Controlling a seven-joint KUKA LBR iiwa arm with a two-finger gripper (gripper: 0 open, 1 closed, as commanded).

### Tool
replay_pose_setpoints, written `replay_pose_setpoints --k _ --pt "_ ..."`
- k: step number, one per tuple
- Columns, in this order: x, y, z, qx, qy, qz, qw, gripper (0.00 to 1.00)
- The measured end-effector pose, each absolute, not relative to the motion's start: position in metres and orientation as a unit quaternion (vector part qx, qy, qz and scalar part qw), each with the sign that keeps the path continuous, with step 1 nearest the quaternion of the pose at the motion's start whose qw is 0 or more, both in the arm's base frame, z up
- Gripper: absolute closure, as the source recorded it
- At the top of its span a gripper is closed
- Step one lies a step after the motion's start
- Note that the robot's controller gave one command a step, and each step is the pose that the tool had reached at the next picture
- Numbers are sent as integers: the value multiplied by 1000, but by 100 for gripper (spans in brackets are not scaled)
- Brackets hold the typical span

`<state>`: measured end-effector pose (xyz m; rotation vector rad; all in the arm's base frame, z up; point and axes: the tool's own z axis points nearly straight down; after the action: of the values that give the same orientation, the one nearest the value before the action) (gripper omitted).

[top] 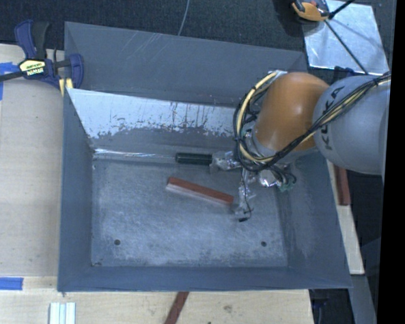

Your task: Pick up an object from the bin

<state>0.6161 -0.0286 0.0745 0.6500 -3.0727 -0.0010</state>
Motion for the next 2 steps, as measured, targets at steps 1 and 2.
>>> replay_pose_setpoints --k 1,2 --pt "587 17 71 139 -990 0 -3 100" --pt "587 17 71 140 -990 0 -3 100"
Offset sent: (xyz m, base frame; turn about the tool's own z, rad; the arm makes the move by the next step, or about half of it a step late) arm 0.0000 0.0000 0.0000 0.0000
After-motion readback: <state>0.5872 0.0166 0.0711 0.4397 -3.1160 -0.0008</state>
